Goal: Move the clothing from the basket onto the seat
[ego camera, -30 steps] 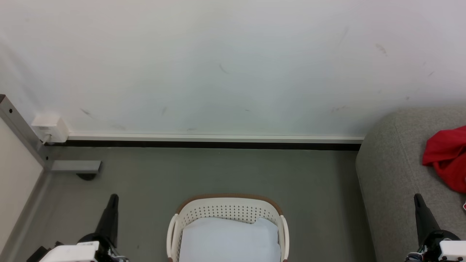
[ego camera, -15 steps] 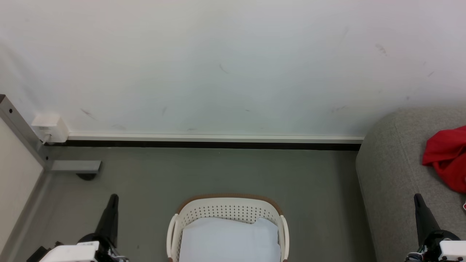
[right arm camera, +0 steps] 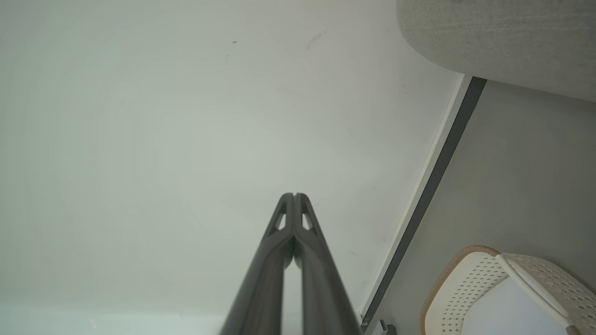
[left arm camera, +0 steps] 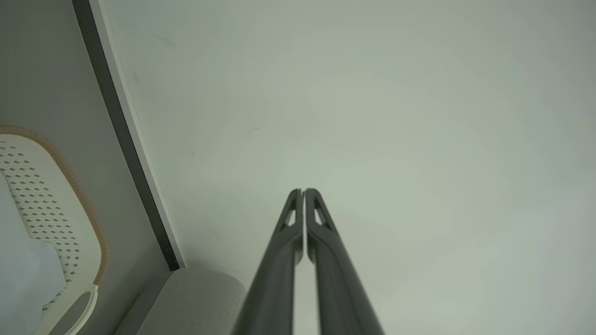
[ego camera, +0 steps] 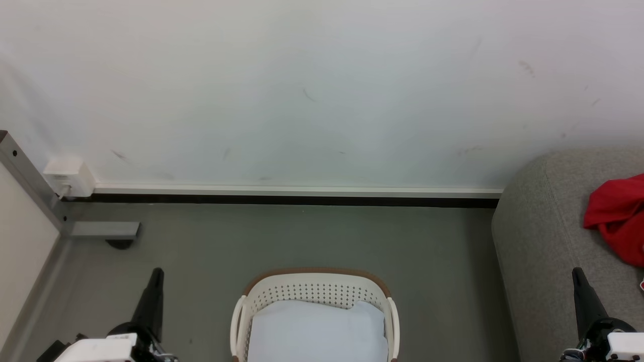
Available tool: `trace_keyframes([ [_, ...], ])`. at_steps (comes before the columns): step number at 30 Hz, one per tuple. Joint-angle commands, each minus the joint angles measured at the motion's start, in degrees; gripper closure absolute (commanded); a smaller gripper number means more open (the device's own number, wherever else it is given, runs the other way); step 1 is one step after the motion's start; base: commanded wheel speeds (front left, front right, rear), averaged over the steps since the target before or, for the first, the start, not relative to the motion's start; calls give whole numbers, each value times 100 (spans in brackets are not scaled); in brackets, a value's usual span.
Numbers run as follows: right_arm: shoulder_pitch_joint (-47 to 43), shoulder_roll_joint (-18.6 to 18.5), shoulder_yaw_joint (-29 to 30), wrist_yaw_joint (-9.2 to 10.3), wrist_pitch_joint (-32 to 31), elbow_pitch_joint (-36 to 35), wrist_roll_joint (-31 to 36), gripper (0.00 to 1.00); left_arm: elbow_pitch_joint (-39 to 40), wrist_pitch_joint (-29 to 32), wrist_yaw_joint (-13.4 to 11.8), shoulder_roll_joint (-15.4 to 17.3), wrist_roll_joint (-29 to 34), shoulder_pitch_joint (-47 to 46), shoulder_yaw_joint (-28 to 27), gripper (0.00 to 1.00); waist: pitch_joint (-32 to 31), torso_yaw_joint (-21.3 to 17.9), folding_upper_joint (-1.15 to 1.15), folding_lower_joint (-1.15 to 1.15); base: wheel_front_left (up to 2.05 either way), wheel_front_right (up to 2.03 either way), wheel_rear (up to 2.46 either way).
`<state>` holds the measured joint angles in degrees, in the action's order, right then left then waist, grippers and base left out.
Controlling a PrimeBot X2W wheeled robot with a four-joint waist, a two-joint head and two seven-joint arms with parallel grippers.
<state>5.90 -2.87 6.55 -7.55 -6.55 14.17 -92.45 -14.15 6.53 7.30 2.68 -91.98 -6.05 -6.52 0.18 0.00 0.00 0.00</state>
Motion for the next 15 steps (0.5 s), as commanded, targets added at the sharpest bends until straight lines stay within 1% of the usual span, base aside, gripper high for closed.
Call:
trace_keyframes([
  [1,53,3,25,12,-20,-31,12,100,21,22,36,38,-80,-37,-6,100,0,0,0,0,0,0,0],
  [15,53,4,26,12,-21,-31,13,100,21,21,35,38,-80,-37,-5,100,0,0,0,0,0,0,0],
])
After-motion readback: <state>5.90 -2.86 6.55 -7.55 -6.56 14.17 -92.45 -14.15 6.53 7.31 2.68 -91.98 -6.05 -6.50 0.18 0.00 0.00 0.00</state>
